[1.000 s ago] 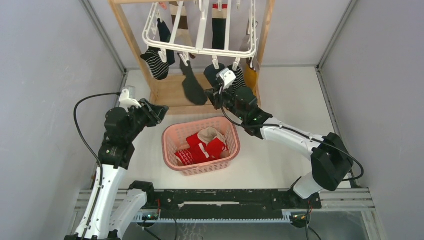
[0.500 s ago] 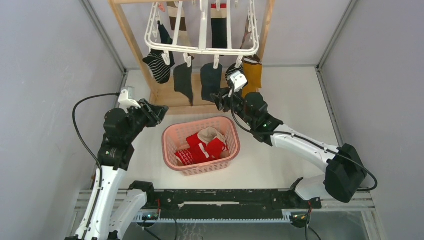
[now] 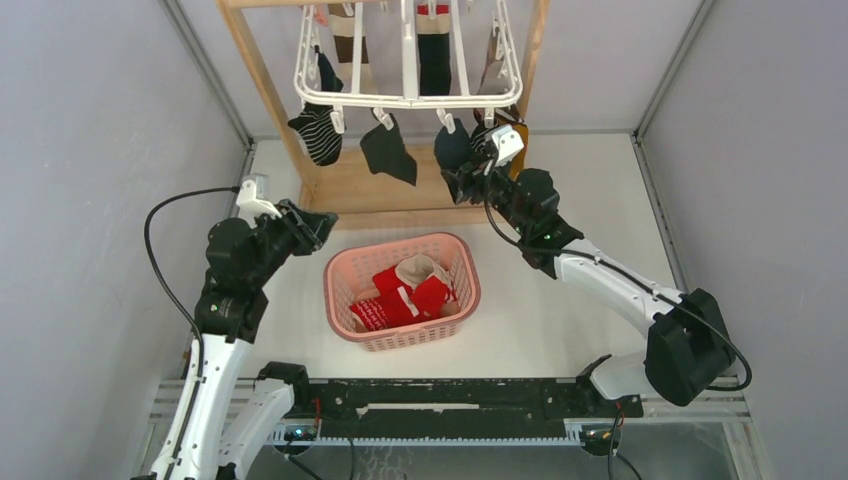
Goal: Remove the socks clipped to the hanger
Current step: Adjust the hanger on the clothesline.
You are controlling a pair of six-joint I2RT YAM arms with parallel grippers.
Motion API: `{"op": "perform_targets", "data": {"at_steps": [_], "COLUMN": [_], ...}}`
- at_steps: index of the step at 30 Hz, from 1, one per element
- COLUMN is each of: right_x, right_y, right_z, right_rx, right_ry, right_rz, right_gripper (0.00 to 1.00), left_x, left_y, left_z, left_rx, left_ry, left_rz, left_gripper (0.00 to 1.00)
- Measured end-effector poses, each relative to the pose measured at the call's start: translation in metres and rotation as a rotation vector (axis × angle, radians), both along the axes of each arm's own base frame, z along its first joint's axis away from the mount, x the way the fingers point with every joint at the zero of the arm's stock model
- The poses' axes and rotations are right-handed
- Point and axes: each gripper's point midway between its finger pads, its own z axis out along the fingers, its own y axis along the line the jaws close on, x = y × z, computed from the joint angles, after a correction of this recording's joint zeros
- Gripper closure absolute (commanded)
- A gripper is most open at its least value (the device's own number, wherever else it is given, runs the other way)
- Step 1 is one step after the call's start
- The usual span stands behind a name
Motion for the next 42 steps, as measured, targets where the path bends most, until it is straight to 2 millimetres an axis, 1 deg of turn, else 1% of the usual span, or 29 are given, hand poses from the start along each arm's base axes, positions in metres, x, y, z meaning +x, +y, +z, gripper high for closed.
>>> {"op": "perform_targets", "data": {"at_steps": [2,5,6,7,16,18,23,25,26,29,31,32,34,36,37,39,42], "right_x": [0.007,0.014,0.016,0.017,0.025,0.026,0.026,0.023,0.022,0.018,0.015,0.014,0.013,0.010,0.009,0.004,-0.004], "right_y": [-0.006,-0.010,-0.010,-0.010,-0.003,0.001,0.015,0.021,0.023,0.027,0.028,0.029,0.029,0.028,0.027,0.025,0.022], "right_z": [0.002,0.002,0.002,0.001,0.004,0.001,-0.013,-0.019,-0.020,-0.022,-0.022,-0.023,-0.025,-0.025,-0.024,-0.017,0.000], "right_rx": [0.008,0.017,0.022,0.025,0.056,0.056,0.051,0.055,0.057,0.067,0.073,0.078,0.080,0.083,0.085,0.089,0.098], "right_ry": [-0.010,-0.021,-0.022,-0.023,-0.075,-0.078,-0.054,-0.036,-0.030,-0.009,0.003,0.015,0.035,0.057,0.062,0.062,0.040], "right_rz": [-0.013,-0.009,-0.002,0.005,0.091,0.108,0.198,0.243,0.258,0.296,0.312,0.316,0.319,0.317,0.312,0.306,0.294], "right_gripper": [0.20,0.13,0.07,0.03,0.01,0.01,0.00,0.05,0.10,0.35,0.50,0.53,0.56,0.64,0.67,0.68,0.71], "left_x": [0.000,0.000,0.000,0.000,-0.001,-0.001,-0.001,-0.001,-0.001,0.000,0.000,-0.001,-0.002,-0.002,-0.003,-0.004,-0.007], "left_y": [0.000,0.000,0.000,0.000,-0.001,-0.001,-0.001,-0.001,-0.001,-0.002,-0.002,-0.002,-0.003,-0.005,-0.005,-0.007,-0.010], "left_z": [0.000,0.000,0.000,0.000,0.000,0.000,-0.001,-0.001,-0.001,-0.002,-0.003,-0.003,-0.003,-0.003,-0.003,-0.003,-0.002], "left_rx": [0.000,0.000,0.000,0.000,0.000,0.000,0.000,0.000,0.000,0.000,0.000,0.000,-0.002,-0.004,-0.005,-0.006,-0.008], "left_ry": [0.000,0.001,0.001,0.001,0.002,0.002,0.003,0.004,0.005,0.010,0.012,0.012,0.014,0.015,0.016,0.016,0.012], "left_rz": [0.000,-0.001,-0.001,-0.002,-0.004,-0.004,-0.006,-0.008,-0.008,-0.009,-0.011,-0.012,-0.022,-0.031,-0.035,-0.045,-0.060], "left_gripper": [0.62,0.62,0.63,0.63,0.65,0.65,0.66,0.66,0.66,0.66,0.66,0.65,0.60,0.55,0.53,0.48,0.46]}}
